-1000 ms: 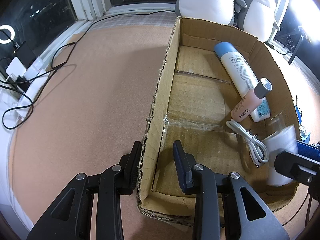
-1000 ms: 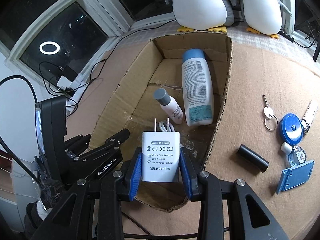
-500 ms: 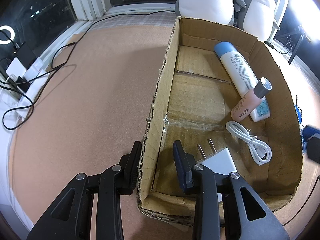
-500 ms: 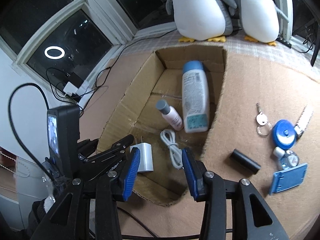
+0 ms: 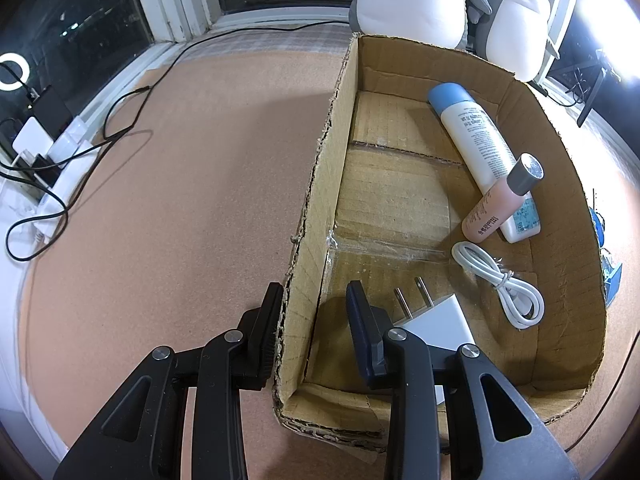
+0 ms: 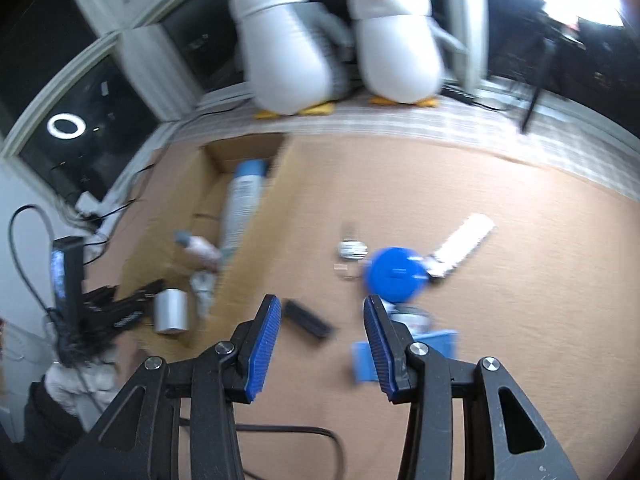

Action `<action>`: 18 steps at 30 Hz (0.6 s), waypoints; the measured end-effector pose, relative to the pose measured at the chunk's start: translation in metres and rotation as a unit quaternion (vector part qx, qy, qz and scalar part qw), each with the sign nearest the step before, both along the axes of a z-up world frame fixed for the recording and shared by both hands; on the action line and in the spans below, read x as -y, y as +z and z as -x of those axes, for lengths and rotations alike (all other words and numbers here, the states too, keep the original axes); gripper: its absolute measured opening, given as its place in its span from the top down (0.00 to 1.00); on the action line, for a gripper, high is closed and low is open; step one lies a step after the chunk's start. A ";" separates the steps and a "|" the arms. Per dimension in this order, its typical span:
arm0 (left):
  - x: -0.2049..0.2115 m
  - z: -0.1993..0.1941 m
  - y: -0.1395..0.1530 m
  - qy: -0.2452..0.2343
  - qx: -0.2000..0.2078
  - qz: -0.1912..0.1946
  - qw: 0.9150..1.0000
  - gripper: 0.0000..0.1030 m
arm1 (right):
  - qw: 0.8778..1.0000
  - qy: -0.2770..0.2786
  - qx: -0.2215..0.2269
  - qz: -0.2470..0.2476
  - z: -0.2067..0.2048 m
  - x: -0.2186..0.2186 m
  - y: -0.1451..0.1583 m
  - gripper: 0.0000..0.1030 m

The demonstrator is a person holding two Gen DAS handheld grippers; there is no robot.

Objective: Organize rigid objects
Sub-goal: 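Grasp the colourful patterned power bank with the right gripper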

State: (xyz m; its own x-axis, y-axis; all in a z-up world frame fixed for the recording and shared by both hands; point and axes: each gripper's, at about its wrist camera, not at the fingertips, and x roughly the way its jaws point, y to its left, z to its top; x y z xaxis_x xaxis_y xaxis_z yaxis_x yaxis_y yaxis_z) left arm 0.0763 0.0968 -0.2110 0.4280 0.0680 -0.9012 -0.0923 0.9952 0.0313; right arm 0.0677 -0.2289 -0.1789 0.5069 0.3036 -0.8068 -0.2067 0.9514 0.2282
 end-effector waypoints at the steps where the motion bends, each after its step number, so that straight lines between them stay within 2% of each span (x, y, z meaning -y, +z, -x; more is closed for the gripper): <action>1: 0.000 0.000 0.000 0.000 0.000 0.000 1.000 0.70 | 1.000 -0.010 -0.003 0.002 -0.002 0.010 -0.003 0.62; 11: 0.000 0.000 0.000 0.000 0.000 0.000 1.000 0.70 | 0.990 -0.124 -0.054 -0.049 -0.046 0.071 -0.031 0.62; 18: -0.001 0.000 0.001 0.000 0.000 0.001 1.000 0.70 | 0.985 -0.152 -0.071 -0.043 -0.073 0.074 -0.047 0.62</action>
